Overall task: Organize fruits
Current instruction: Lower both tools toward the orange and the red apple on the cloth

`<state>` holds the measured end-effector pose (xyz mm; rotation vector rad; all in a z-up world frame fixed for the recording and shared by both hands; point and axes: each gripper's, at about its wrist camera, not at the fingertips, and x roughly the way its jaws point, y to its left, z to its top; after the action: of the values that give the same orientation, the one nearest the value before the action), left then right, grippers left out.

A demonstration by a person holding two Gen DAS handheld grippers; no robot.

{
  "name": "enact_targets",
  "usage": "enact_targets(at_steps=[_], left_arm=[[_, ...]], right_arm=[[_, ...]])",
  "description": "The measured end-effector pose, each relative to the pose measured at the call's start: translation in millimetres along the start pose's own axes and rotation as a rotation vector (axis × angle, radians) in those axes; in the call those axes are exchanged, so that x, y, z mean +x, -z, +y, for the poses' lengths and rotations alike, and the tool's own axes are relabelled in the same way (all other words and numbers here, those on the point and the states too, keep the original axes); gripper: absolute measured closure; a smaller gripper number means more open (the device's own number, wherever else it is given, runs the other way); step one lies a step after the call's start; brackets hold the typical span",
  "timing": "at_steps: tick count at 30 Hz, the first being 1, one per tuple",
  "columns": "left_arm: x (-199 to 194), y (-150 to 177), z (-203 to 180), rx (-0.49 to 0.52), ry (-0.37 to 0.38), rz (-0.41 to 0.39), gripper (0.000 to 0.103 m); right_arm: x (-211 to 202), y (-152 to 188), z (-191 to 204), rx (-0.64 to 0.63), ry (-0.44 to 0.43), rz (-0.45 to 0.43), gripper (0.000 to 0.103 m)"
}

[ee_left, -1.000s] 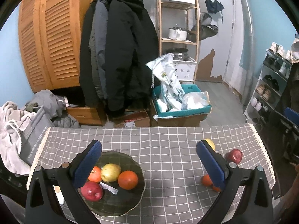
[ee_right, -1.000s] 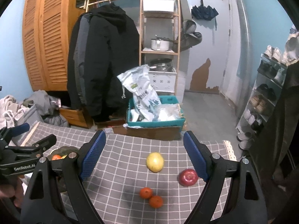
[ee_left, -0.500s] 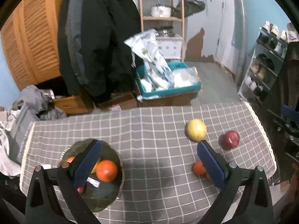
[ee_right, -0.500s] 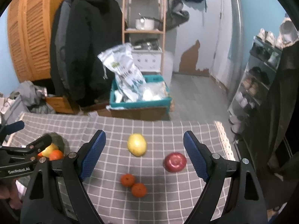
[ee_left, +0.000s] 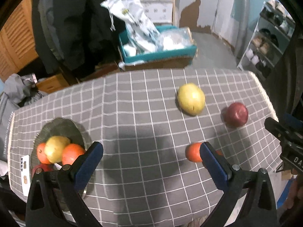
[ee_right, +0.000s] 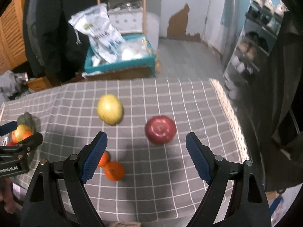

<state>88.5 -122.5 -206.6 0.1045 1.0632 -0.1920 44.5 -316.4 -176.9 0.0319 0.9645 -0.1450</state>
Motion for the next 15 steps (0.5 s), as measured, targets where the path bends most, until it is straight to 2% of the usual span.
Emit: enact_targets(at_steps=[7,15], left_arm=[[42.8,4.2,-10.8,0.0,0.019,0.092,0.0],[74.6,9.1,-25.4,0.018,0.026,0.154,0.0]], right_arm=[[33.3,16.6,-12.1,0.011,0.015,0.096,0.019],[75.5,39.4,-27.4,0.054,0.027,0.218,0.019]])
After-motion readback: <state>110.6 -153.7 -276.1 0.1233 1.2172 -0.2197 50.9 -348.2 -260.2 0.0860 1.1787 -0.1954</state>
